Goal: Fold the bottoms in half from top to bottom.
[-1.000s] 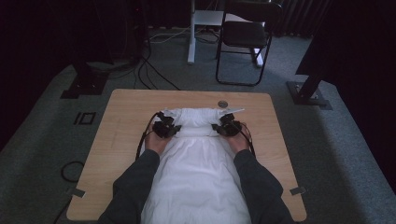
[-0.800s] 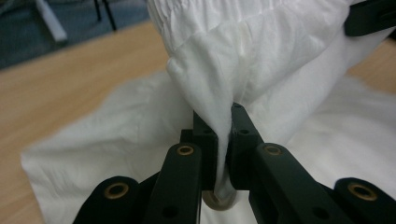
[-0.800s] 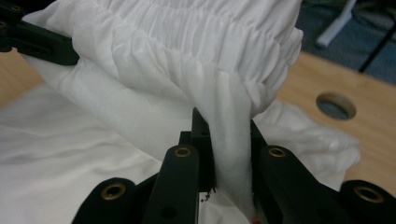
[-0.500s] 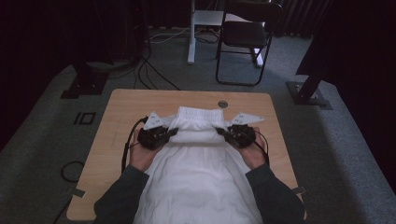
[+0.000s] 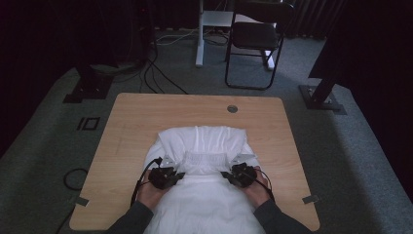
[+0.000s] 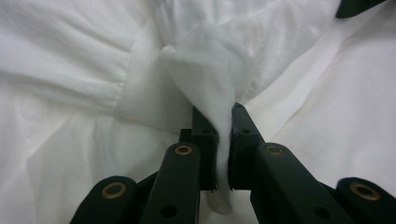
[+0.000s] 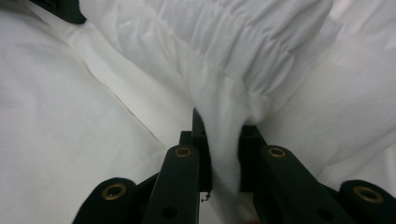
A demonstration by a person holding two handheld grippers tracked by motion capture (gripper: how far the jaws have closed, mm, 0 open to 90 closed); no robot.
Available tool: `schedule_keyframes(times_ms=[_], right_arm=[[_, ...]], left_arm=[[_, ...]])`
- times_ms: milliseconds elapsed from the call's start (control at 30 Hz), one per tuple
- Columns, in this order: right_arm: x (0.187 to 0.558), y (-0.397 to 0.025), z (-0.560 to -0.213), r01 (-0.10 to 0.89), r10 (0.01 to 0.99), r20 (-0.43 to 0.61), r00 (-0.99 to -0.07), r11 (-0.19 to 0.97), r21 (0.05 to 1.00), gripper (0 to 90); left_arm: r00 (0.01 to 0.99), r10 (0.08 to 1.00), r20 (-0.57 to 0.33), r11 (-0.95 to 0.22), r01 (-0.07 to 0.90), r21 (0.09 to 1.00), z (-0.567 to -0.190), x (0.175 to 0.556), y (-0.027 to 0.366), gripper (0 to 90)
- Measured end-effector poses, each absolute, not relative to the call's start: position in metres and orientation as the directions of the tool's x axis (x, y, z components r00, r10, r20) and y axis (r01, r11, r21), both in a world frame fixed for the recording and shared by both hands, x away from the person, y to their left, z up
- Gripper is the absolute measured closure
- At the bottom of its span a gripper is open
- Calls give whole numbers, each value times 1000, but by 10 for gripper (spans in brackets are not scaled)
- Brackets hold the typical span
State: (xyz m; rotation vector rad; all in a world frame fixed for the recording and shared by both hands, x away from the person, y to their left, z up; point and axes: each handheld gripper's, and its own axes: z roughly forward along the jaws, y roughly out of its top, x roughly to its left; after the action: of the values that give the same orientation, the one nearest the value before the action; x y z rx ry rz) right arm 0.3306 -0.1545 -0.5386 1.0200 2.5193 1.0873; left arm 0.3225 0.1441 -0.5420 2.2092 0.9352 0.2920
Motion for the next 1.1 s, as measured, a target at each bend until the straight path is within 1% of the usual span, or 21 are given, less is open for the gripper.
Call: schedule_keyframes(times_ms=[67, 167, 300, 367, 467, 533, 667, 833, 967, 1000, 1100], right_arm=[[334, -153, -546, 533, 680, 83, -729, 487, 692, 826], [341, -150, -549, 526, 691, 59, -720, 489, 696, 827], [358, -145, -549, 506, 703, 6, -711, 506, 699, 825], [371, -146, -550, 506, 708, 15, -706, 491, 709, 824], [395, -149, -550, 533, 716, 59, -696, 459, 710, 824], [409, -150, -549, 546, 723, 70, -687, 450, 707, 823], [432, -146, -546, 557, 745, 40, -666, 460, 692, 822], [456, -141, -544, 593, 785, 52, -617, 421, 686, 821], [465, -137, -544, 614, 806, 65, -589, 394, 684, 822], [466, -136, -544, 620, 810, 70, -582, 386, 683, 822], [463, -135, -541, 606, 804, 45, -594, 410, 681, 831]], left_arm=[[713, 699, -55, -491, 536, 687, -545, 327, 142, 843], [707, 707, -25, -505, 529, 682, -544, 337, 139, 844], [687, 725, -39, -484, 549, 682, -543, 359, 138, 843], [681, 731, -33, -482, 551, 681, -543, 370, 137, 842], [670, 742, -31, -473, 556, 684, -543, 388, 135, 842], [661, 750, -31, -466, 561, 684, -542, 400, 133, 842], [641, 767, -23, -450, 564, 693, -542, 421, 130, 842], [603, 797, -32, -412, 582, 701, -543, 443, 129, 842], [568, 822, -38, -385, 605, 697, -542, 455, 127, 841], [560, 827, -53, -370, 613, 698, -542, 456, 128, 842], [559, 827, -61, -360, 610, 706, -539, 452, 130, 844]])
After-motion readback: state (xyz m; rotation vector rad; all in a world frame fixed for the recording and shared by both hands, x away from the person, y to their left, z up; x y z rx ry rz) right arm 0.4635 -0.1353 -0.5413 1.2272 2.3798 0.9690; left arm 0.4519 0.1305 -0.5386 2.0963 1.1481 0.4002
